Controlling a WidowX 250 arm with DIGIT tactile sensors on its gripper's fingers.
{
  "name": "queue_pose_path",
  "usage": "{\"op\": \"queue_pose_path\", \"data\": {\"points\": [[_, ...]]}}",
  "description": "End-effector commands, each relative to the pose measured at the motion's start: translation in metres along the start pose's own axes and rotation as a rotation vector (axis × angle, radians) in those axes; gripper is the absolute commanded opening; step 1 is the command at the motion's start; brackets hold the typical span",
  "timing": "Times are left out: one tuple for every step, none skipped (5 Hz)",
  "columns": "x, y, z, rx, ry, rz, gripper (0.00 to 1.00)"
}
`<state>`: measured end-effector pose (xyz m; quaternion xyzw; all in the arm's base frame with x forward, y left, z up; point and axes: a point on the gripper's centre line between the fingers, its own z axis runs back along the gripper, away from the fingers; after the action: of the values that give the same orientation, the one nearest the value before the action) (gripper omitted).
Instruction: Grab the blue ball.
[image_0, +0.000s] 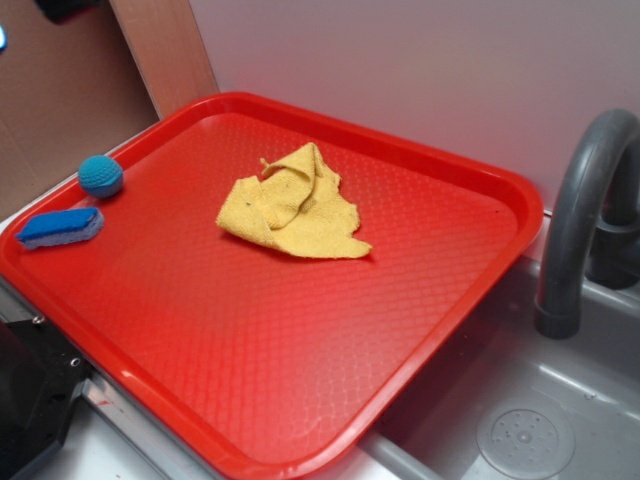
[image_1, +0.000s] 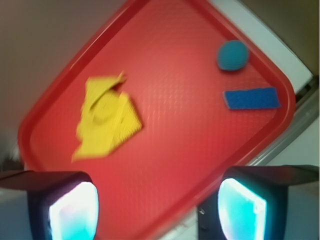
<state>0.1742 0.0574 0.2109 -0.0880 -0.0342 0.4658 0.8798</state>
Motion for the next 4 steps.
{"op": "queue_pose_path", "data": {"points": [[0.042, 0.022, -0.025, 0.048, -0.066, 0.544, 1.0], [0.057, 0.032, -0.048, 0.046, -0.142, 0.688, 1.0], [0.073, 0.044, -0.065, 0.063, -0.261, 0.687, 1.0], [0.089, 0.06, -0.077, 0.083, -0.331, 0.649, 1.0]]}}
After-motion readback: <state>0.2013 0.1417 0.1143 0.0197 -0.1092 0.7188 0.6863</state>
